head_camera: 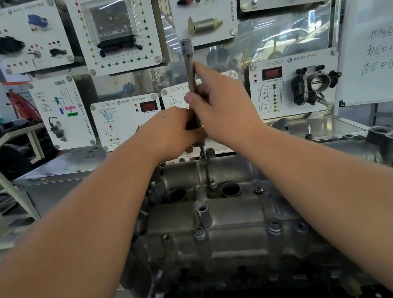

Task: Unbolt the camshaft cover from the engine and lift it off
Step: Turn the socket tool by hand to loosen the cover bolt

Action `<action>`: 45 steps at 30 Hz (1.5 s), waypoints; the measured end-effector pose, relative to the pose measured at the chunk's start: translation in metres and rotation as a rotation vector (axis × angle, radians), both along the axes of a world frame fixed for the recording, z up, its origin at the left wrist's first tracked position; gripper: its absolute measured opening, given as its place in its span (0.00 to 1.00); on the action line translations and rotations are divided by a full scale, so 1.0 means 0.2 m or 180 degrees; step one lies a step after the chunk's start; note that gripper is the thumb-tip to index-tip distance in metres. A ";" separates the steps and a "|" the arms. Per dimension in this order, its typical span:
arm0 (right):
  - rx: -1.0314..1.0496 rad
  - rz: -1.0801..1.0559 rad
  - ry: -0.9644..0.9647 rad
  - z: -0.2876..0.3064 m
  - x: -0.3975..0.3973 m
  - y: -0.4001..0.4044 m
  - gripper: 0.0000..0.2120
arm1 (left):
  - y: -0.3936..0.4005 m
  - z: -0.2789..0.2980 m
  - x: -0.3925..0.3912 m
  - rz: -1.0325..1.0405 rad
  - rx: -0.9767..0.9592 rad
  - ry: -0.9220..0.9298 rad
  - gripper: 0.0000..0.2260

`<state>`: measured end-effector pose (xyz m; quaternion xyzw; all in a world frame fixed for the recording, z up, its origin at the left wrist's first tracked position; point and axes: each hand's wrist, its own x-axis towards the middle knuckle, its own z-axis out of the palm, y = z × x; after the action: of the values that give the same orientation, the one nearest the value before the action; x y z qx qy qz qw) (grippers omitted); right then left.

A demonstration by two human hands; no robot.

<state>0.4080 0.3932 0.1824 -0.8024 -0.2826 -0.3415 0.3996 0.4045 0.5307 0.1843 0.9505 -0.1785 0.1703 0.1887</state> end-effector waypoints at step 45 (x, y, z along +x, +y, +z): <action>0.0067 -0.0185 -0.0100 -0.01 0.02 0.01 0.08 | 0.00 -0.01 0.03 -0.0089 -0.0004 0.0006 0.06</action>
<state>0.4114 0.3942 0.1803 -0.8006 -0.2618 -0.3685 0.3934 0.4099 0.5316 0.1823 0.9480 -0.1914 0.1669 0.1919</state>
